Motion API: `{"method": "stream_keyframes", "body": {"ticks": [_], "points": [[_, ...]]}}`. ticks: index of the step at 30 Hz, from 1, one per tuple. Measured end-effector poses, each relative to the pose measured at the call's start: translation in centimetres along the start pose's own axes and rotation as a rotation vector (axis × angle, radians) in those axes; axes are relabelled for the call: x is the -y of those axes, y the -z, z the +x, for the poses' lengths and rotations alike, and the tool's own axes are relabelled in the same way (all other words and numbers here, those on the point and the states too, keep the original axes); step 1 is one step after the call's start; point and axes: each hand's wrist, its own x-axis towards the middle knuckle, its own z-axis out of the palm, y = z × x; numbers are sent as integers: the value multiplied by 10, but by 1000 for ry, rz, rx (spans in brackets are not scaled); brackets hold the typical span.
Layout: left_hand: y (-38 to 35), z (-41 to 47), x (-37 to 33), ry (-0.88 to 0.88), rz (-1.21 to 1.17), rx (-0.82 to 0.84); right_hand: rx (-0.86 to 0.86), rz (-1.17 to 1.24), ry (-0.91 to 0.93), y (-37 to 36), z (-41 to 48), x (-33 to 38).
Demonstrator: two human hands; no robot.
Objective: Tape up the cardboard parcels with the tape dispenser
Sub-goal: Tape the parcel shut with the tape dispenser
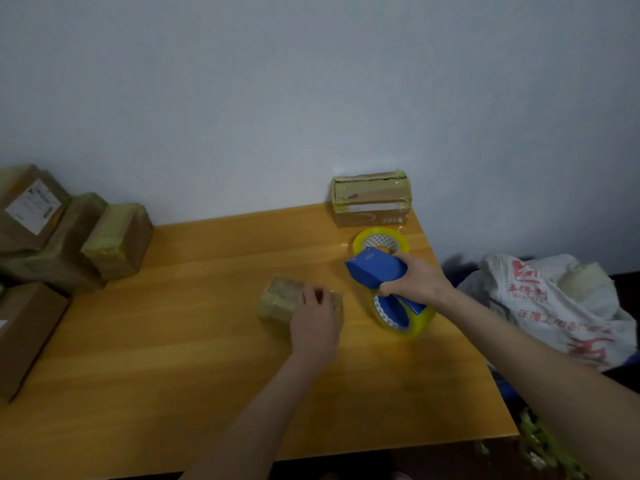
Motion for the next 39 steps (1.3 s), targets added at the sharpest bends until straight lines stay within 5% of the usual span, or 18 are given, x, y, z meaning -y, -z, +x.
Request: {"method": "stream_keyframes", "body": {"ticks": [7, 12, 18, 20, 22, 25, 29, 39], "points": [[8, 5, 50, -194, 61, 233, 26, 269, -31, -9, 2, -10], [13, 21, 64, -471, 43, 241, 103, 318, 61, 1, -1, -13], [16, 26, 81, -541, 68, 239, 197, 327, 154, 19, -7, -11], [27, 24, 70, -398, -259, 78, 243, 350, 177, 24, -10, -9], [47, 24, 51, -42, -819, -103, 281, 384, 186, 29, -14, -7], [74, 23, 25, 306, -1379, 169, 332, 403, 206, 28, -18, 0], [83, 18, 13, 290, -1415, 360, 369, 385, 238, 21, -22, 15], [76, 11, 41, 334, -1534, 380, 370, 323, 238, 9, -22, 25]]}}
